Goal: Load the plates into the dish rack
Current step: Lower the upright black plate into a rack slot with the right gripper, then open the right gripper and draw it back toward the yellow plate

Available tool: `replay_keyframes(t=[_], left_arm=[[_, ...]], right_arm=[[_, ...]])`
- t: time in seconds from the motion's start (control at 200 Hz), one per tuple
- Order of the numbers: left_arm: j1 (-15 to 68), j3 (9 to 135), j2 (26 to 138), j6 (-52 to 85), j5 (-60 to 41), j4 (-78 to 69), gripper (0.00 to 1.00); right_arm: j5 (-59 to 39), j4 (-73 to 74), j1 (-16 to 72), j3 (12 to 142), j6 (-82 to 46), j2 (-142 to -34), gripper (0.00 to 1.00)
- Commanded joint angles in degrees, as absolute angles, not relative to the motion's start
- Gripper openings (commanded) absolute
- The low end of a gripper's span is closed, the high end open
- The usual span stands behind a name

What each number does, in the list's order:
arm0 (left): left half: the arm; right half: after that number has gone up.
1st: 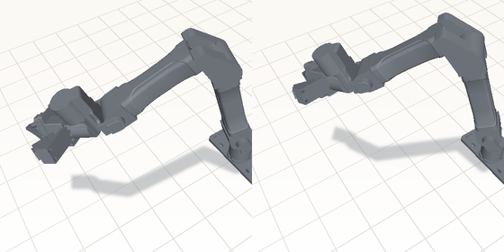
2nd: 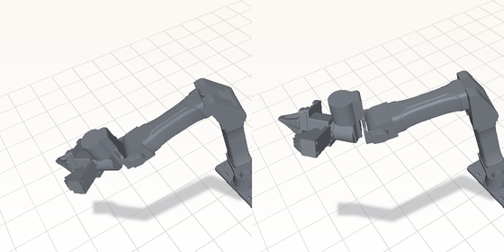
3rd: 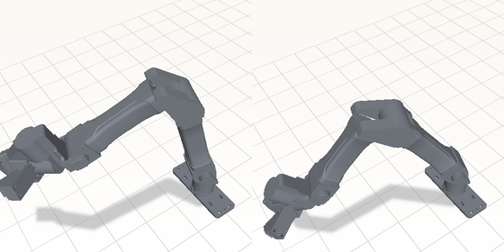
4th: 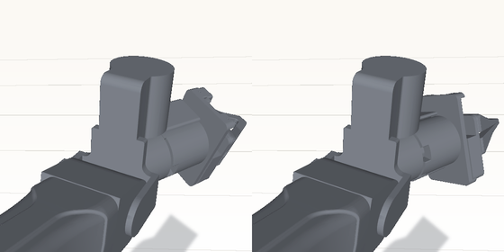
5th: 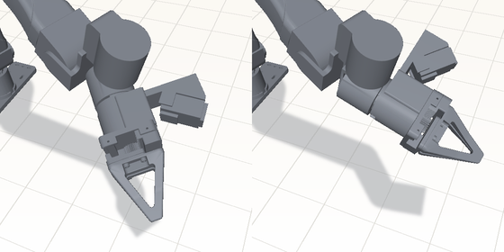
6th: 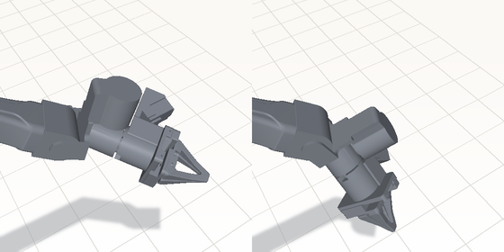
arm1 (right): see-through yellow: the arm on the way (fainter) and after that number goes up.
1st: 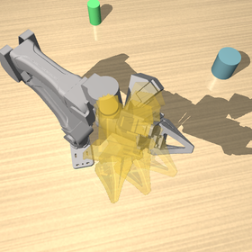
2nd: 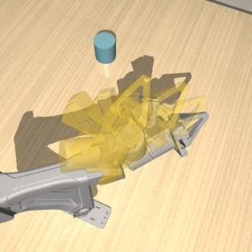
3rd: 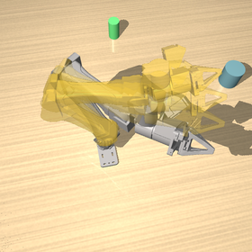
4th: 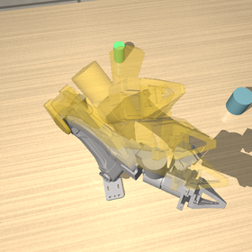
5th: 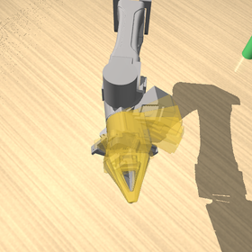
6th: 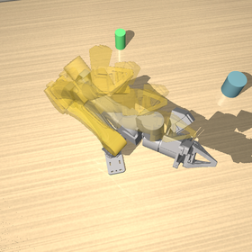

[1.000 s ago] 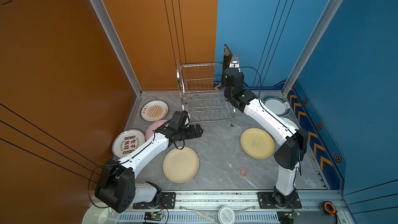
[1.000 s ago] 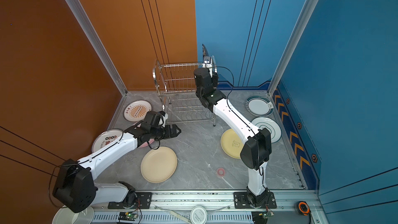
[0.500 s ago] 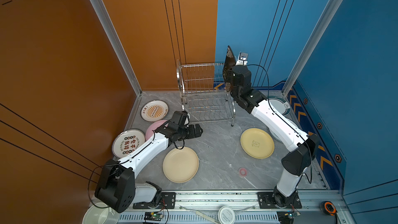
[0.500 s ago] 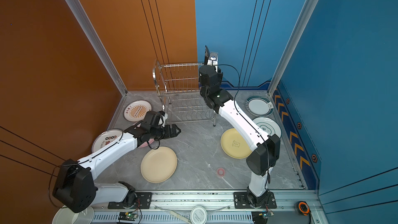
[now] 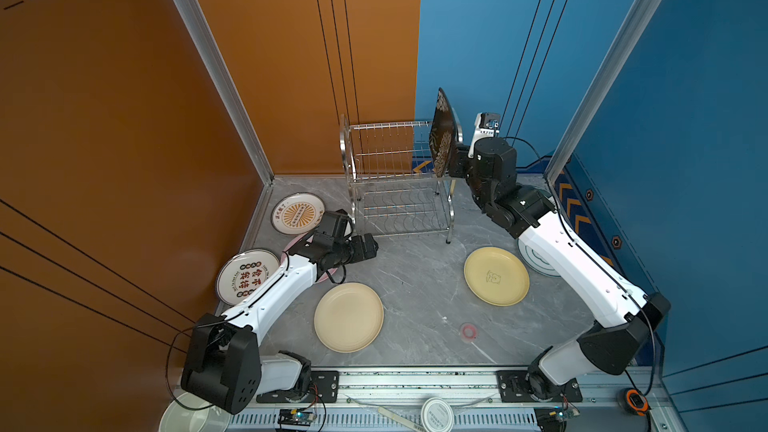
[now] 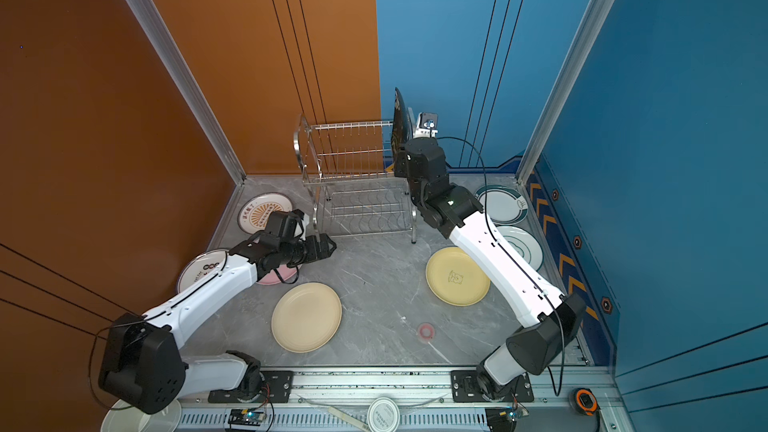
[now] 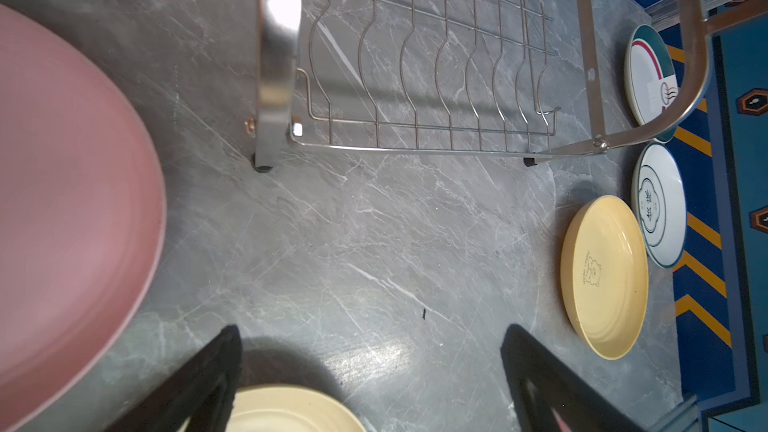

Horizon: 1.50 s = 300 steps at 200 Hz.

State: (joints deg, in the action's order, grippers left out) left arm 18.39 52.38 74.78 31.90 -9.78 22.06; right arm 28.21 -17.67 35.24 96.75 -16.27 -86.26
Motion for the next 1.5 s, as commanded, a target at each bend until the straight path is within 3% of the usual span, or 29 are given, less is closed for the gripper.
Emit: replay_keyframes(t=[0.0,0.375,0.861,1.261,1.496], left_arm=[[16.3,52.0,74.0,28.3,-7.2,23.2,0.98],[11.1,53.3,84.7,24.1,-16.0,1.8,0.98],[16.8,57.6,91.3,26.3,-18.4,-1.1,0.99],[21.0,60.4,94.1,27.9,-18.6,-1.9,0.99],[18.7,55.3,88.4,27.4,-16.5,1.6,0.99]], right_arm=[[23.6,-21.8,35.1,91.8,-19.8,-82.1,0.61],[17.4,-24.8,33.8,75.3,-24.2,-69.4,0.70],[11.3,-29.7,27.7,61.3,-29.9,-58.8,0.76],[8.0,-30.8,24.0,59.0,-31.9,-59.7,0.78],[2.1,-34.1,18.8,55.7,-36.6,-60.3,0.79]])
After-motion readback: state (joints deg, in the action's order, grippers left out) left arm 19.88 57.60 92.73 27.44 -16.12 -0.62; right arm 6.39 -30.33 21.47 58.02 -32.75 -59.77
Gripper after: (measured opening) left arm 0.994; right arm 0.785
